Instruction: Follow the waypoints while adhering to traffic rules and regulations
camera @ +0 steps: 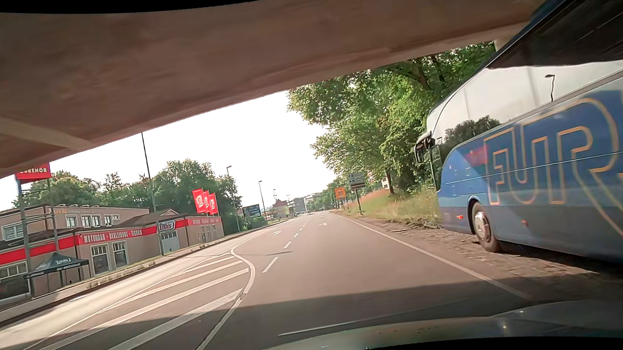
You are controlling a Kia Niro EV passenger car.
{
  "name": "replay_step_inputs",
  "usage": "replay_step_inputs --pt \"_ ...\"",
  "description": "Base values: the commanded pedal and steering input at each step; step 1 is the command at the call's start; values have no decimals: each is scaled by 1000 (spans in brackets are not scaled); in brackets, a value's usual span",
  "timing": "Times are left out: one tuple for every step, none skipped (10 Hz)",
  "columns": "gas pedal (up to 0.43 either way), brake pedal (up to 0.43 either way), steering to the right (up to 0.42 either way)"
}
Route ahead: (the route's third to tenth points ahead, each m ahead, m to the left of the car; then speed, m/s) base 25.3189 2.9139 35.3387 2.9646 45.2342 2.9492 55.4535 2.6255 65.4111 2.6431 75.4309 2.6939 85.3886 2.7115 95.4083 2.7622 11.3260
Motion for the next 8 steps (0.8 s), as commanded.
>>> replay_step_inputs --pt "150 0 3" --pt "150 0 3" --pt "150 0 3" --pt "150 0 3" --pt "150 0 3" --pt "150 0 3" --pt "150 0 3" --pt "150 0 3"
